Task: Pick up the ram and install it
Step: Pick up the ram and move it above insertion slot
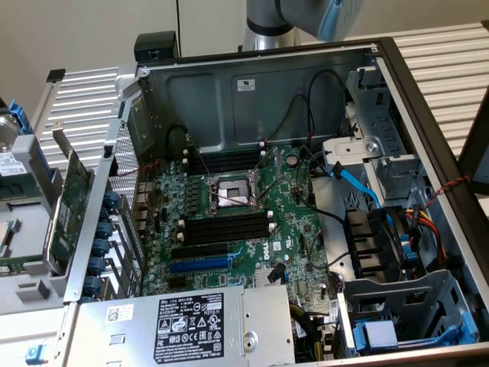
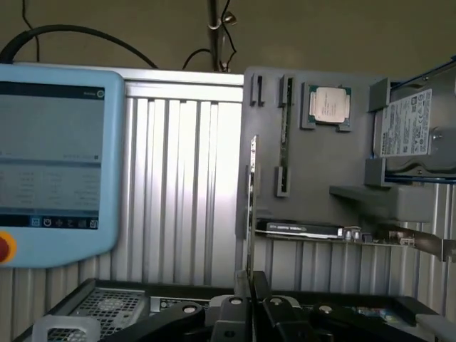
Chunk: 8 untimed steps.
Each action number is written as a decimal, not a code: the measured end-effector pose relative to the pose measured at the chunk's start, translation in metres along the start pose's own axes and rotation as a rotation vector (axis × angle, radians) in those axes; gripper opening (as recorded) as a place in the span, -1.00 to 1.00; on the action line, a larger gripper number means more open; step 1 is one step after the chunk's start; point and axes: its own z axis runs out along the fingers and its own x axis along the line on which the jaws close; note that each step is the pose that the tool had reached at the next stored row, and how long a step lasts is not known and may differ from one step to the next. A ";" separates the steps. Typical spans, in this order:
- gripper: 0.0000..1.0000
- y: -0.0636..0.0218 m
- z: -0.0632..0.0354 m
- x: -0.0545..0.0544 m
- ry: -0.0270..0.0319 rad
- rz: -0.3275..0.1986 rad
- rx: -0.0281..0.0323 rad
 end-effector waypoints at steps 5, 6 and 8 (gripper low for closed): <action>-0.74 -0.0092 -0.0143 0.000 -0.0003 -0.008 -0.0172; -0.74 -0.0110 -0.0159 0.000 -0.0005 -0.010 -0.0197; -0.74 -0.0170 -0.0175 0.001 0.0008 -0.011 -0.0252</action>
